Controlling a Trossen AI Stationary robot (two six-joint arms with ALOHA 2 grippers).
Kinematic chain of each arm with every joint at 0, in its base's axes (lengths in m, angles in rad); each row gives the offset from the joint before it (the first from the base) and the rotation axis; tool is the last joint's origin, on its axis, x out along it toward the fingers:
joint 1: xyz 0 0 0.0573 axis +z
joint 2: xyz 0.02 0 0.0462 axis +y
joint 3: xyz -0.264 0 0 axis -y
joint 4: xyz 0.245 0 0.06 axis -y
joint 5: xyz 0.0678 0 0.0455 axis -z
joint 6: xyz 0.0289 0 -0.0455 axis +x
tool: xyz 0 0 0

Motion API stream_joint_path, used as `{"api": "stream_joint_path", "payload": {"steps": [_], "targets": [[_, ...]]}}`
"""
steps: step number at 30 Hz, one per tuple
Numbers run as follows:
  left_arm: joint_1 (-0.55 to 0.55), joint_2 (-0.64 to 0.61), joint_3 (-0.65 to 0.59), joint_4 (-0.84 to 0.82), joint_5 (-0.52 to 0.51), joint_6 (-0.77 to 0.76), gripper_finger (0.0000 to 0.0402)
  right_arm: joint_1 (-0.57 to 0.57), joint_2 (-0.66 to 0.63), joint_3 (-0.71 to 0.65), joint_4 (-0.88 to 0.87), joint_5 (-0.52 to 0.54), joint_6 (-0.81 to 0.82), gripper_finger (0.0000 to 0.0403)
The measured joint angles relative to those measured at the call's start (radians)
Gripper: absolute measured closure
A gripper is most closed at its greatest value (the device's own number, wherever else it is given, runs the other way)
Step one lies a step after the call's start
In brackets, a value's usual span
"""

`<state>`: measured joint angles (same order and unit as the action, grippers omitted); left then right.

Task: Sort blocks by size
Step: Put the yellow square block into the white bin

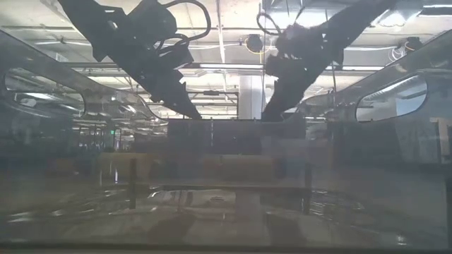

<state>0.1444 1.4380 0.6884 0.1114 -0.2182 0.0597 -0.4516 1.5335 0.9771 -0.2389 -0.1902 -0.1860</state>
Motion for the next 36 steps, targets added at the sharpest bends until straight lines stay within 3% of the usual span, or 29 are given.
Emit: {"api": "stream_joint_path", "payload": {"steps": [7,15,21,31,36], "targets": [[0.0,0.0,0.0,0.001,0.0,0.0,0.0237,0.151,0.003,0.0,-0.005,0.009,-0.055,0.0195],[0.0,0.0,0.0,0.003,0.0,-0.001,0.0237,0.265,0.119,0.0,0.028,0.062,-0.054,0.0195],[-0.001,0.0,0.0,0.003,0.0,-0.001,0.0237,0.283,0.177,0.0,0.035,0.064,-0.062,0.0188],[-0.001,0.0,0.0,0.004,0.0,-0.001,0.0237,0.283,0.272,0.0,0.08,0.093,-0.039,0.012],[-0.001,0.0,0.0,0.004,0.0,-0.001,0.0237,0.283,0.286,0.0,0.091,0.094,-0.019,0.0121]]}}
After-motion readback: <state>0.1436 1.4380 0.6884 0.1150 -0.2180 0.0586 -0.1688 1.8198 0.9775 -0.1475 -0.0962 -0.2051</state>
